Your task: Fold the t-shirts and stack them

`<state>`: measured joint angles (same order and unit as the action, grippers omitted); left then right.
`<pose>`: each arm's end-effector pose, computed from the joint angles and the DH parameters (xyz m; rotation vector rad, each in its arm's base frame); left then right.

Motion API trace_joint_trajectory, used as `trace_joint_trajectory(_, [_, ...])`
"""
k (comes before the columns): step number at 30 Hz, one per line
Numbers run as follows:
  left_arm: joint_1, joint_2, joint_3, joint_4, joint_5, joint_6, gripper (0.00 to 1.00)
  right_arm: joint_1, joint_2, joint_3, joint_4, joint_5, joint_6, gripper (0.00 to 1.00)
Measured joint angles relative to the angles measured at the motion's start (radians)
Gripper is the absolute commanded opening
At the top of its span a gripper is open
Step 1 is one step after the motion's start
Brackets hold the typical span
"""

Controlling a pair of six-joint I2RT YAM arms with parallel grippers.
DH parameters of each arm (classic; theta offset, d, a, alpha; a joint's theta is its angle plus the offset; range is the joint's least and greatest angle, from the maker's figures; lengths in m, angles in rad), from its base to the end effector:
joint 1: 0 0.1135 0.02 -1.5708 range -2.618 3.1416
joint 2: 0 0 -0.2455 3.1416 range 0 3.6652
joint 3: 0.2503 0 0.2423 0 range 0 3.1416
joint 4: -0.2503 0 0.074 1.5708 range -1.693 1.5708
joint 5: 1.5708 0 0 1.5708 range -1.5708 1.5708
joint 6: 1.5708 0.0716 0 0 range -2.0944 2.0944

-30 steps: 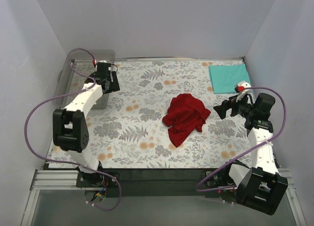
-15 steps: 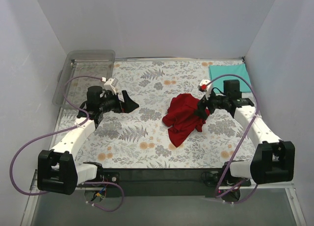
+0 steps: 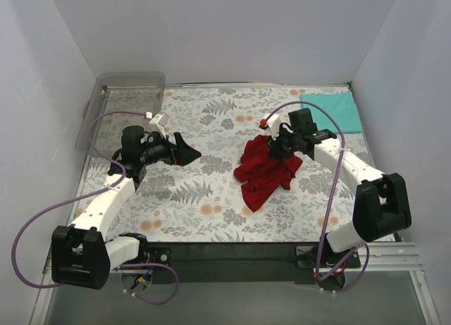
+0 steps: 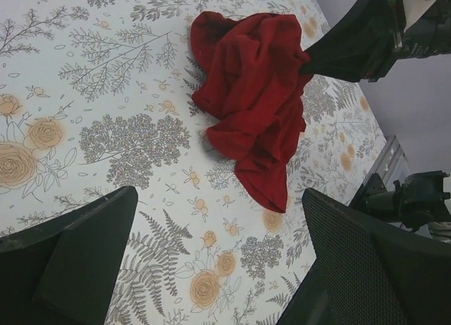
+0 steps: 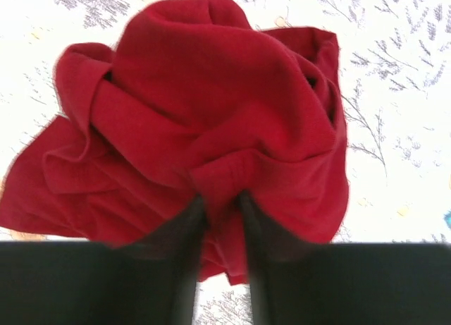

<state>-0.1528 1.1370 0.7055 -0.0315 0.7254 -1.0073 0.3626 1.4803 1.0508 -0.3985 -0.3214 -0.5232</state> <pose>0.2589 -0.0879 0.2356 -0.4355 2.1854 -1.4240 0.3026 0.1390 0.2103 -1.1465 2.0693 0.3077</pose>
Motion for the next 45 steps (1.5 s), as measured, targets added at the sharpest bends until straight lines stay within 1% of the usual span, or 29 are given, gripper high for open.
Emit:
trace_joint_trajectory(2, [0.0, 0.0, 0.0, 0.002, 0.005, -0.003, 0.97, 0.0, 0.002, 0.0, -0.002, 0.025, 0.013, 0.11])
trace_joint_trajectory(3, [0.0, 0.0, 0.0, 0.003, 0.01, -0.003, 0.97, -0.001, 0.001, 0.0, -0.001, 0.034, 0.02, 0.03])
trace_joint_trajectory(4, [0.0, 0.0, 0.0, 0.003, 0.013, -0.003, 0.97, -0.002, -0.001, 0.0, -0.001, 0.041, 0.023, 0.01])
trace_joint_trajectory(7, [0.0, 0.0, 0.0, 0.005, 0.024, -0.003, 0.97, -0.002, -0.014, 0.0, -0.005, 0.055, 0.023, 0.01])
trace_joint_trajectory(12, [0.0, 0.0, 0.0, 0.01, 0.047, -0.007, 0.96, -0.002, -0.09, 0.022, -0.05, 0.04, -0.009, 0.01])
trace_joint_trajectory(17, [-0.029, 0.006, -0.002, 0.038, 0.048, -0.011, 0.96, -0.014, -0.208, 0.091, -0.118, -0.052, -0.096, 0.01])
trace_joint_trajectory(20, [-0.09, 0.023, -0.002, 0.058, 0.024, -0.01, 0.96, -0.02, -0.282, 0.19, -0.206, -0.146, -0.174, 0.01])
trace_joint_trajectory(25, [-0.23, 0.117, 0.055, 0.073, -0.029, 0.005, 0.97, -0.026, -0.295, 0.392, -0.286, -0.242, -0.265, 0.01])
trace_joint_trajectory(27, [-0.275, 0.171, 0.095, 0.093, -0.039, 0.014, 0.97, -0.039, -0.306, 0.429, -0.312, -0.263, -0.288, 0.01])
trace_joint_trajectory(33, [-0.37, 0.332, 0.182, 0.177, -0.042, 0.031, 0.96, -0.079, -0.348, 0.423, -0.365, -0.271, -0.314, 0.01])
trace_joint_trajectory(38, [-0.473, 0.41, 0.219, 0.226, -0.035, 0.031, 0.79, -0.1, -0.359, 0.389, -0.373, -0.287, -0.31, 0.01])
trace_joint_trajectory(41, [-0.511, 0.441, 0.25, 0.245, -0.012, 0.019, 0.8, -0.12, -0.36, 0.369, -0.367, -0.287, -0.291, 0.01])
trace_joint_trajectory(45, [-0.524, 0.432, 0.253, 0.251, 0.001, 0.013, 0.82, -0.135, -0.36, 0.336, -0.354, -0.283, -0.261, 0.01])
